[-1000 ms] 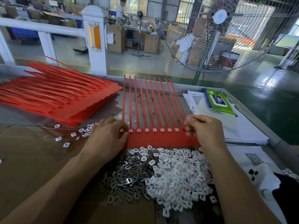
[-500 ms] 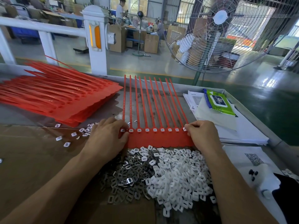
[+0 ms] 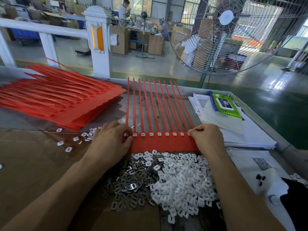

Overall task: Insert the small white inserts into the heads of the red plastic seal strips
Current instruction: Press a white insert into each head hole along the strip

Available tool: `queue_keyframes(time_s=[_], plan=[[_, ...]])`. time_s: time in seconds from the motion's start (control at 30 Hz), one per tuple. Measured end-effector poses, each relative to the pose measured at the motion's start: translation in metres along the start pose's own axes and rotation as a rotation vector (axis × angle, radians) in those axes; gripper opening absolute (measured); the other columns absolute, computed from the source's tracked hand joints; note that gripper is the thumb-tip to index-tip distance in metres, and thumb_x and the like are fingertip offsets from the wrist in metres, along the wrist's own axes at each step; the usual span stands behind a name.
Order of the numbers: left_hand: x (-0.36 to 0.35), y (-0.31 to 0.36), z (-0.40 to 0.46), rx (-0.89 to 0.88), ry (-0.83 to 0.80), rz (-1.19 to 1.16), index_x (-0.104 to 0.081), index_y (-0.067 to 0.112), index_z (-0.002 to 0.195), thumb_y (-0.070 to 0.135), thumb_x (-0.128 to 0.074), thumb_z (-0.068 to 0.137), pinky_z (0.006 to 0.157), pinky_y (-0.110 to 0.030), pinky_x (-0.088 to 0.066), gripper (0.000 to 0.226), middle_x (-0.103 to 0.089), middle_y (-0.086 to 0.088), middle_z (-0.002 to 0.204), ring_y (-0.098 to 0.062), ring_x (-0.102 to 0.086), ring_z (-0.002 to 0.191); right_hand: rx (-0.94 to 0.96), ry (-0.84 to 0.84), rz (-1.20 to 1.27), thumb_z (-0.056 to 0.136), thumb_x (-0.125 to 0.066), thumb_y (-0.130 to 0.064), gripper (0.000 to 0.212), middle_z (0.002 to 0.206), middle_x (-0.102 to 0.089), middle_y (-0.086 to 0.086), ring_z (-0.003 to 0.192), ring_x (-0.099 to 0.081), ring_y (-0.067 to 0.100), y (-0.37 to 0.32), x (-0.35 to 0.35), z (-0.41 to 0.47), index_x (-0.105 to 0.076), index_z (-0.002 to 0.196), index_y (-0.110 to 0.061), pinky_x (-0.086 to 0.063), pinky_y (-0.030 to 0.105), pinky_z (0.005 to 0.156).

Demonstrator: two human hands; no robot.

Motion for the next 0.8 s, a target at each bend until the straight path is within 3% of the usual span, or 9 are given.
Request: queue_keyframes(time_s=[0.23,0.43,0.57,0.8], plan=[[0.001,0.002,0.000,0.002,0.003,0.005,-0.065,0.035,0.117,0.040,-0.059,0.094,0.104,-0.043,-0.037,0.024,-0.059,0.007,0.116,-0.021,-0.050,0.118,-0.020,0.007,0.063,0.092,-0.072,-0.031,0.012,0.083,-0.071,-0.006,0.083,-0.067,0.015,0.005,0.001,0.003,-0.077,0.088,-0.021,-0.048,0.032,0.072],[0.002,0.002,0.001,0.006,-0.001,0.005,-0.065,0.035,0.118,0.041,-0.059,0.095,0.104,-0.043,-0.038,0.025,-0.059,0.007,0.118,-0.020,-0.049,0.118,-0.004,0.004,0.020,0.092,-0.073,-0.028,0.010,0.078,-0.069,-0.009,0.076,-0.063,0.008,0.005,0.001,0.004,-0.074,0.083,-0.024,-0.045,0.030,0.067],[0.001,0.002,0.001,0.003,-0.001,0.005,-0.064,0.035,0.118,0.041,-0.059,0.095,0.105,-0.043,-0.037,0.025,-0.059,0.007,0.118,-0.020,-0.049,0.118,0.017,0.004,-0.040,0.093,-0.073,-0.026,0.016,0.080,-0.068,-0.006,0.084,-0.067,0.019,0.001,0.000,0.003,-0.068,0.078,-0.027,-0.049,0.032,0.074],[0.002,0.003,0.001,0.003,-0.005,0.008,-0.064,0.036,0.118,0.042,-0.059,0.094,0.105,-0.045,-0.038,0.025,-0.059,0.006,0.118,-0.021,-0.050,0.118,0.007,-0.004,-0.128,0.096,-0.068,-0.026,0.009,0.094,-0.073,0.001,0.092,-0.067,0.023,-0.004,-0.003,0.003,-0.074,0.095,-0.019,-0.048,0.033,0.075]])
Point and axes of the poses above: each hand's wrist, its own z-axis towards the middle knuckle, its own x-axis out of the back of the hand, y = z × x, the point moved 8 cm from there along z, towards the middle knuckle
